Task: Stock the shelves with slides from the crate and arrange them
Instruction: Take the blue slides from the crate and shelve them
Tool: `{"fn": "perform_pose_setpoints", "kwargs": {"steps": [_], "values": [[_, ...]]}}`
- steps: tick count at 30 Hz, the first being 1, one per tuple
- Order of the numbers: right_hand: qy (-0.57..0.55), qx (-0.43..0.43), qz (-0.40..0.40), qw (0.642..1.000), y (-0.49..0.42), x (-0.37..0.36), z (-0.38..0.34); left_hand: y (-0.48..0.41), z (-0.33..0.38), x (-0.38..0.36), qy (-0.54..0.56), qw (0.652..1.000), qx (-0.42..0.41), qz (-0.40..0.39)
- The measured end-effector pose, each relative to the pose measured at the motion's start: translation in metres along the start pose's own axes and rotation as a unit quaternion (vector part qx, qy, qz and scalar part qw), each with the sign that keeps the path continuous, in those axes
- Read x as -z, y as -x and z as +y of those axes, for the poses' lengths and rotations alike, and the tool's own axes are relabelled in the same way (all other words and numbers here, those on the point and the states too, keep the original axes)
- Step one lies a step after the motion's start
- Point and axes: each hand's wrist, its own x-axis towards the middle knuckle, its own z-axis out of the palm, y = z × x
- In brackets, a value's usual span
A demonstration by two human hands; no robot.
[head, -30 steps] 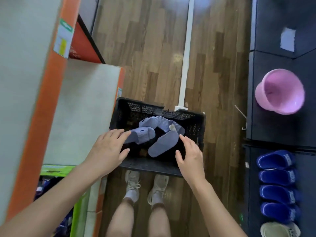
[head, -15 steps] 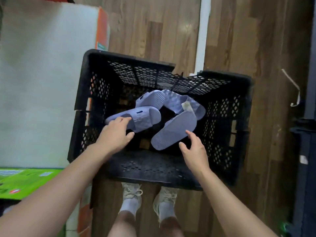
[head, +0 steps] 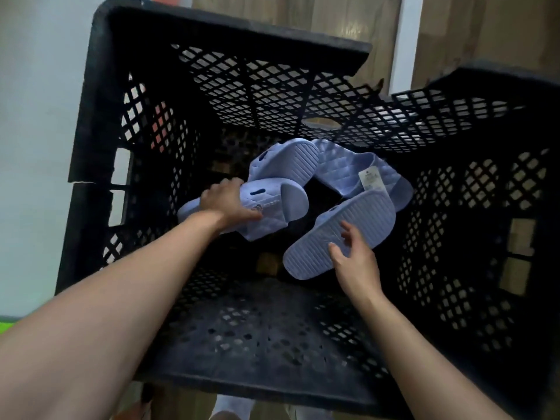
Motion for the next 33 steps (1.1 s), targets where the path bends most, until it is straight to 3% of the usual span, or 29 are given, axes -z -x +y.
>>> {"fn": "perform_pose_setpoints", "kwargs": {"steps": [5, 8, 12, 18, 21, 27, 33], "values": [[-0.004, 0.014, 0.006, 1.0, -0.008, -0.003, -0.001, 0.012, -0.001, -0.015, 0.044, 0.997, -0.009, 0.057], [-0.007, 0.011, 0.006, 1.0, -0.008, -0.004, -0.005, 0.028, -0.014, -0.02, 0.131, 0.988, 0.025, 0.082], [-0.017, 0.018, 0.003, 1.0, -0.01, -0.005, -0.013, 0.053, -0.031, -0.013, 0.312, 0.939, 0.064, 0.133], [-0.034, 0.04, 0.011, 0.999, -0.022, -0.01, -0.036, 0.093, -0.042, 0.024, 0.454, 0.869, 0.072, 0.182], [-0.053, 0.026, -0.001, 0.998, -0.037, -0.016, -0.048, 0.105, -0.047, 0.036, 0.466, 0.859, 0.077, 0.198], [-0.152, -0.054, -0.041, 0.986, -0.084, -0.034, -0.07, 0.108, -0.049, 0.024, 0.422, 0.883, 0.095, 0.184], [-0.246, -0.127, -0.054, 0.959, -0.118, -0.064, -0.078, 0.107, -0.064, 0.007, 0.523, 0.838, 0.096, 0.126]]}}
